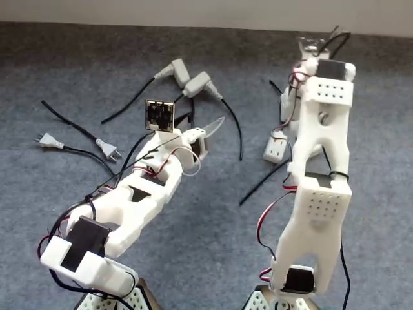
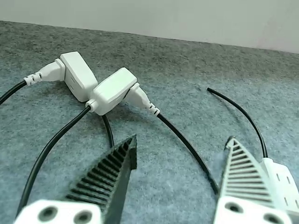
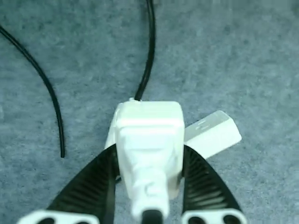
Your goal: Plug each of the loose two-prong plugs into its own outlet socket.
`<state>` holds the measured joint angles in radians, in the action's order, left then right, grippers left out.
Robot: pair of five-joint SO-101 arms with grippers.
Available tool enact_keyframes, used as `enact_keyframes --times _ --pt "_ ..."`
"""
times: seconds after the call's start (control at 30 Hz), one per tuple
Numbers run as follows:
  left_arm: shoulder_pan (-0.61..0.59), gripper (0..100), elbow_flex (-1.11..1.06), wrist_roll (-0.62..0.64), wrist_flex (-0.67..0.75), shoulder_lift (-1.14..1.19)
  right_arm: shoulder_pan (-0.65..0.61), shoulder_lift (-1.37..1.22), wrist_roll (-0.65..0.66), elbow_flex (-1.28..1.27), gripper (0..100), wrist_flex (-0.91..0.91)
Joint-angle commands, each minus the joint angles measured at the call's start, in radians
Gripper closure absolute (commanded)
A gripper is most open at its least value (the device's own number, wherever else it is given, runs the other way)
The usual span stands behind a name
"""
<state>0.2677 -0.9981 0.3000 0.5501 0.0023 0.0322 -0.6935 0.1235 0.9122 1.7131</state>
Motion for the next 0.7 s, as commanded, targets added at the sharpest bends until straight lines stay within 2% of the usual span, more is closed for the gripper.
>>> enact_keyframes --times 0.0,0.23,0.53,0.67 --pt "0.002 71 0.008 0.005 0.017 -0.005 -0.022 0.024 0.008 0.087 91.2 -0.042" --pt "0.002 71 0.010 0.005 0.018 -0.005 -0.090 0.024 0.008 0.124 91.2 -0.044" --pt "0.004 71 0.010 0.005 0.020 -0.007 -0.085 0.068 0.009 0.217 91.2 0.039" --pt "0.004 71 0.010 0.005 0.020 -0.007 -0.099 0.051 0.009 0.220 91.2 0.004"
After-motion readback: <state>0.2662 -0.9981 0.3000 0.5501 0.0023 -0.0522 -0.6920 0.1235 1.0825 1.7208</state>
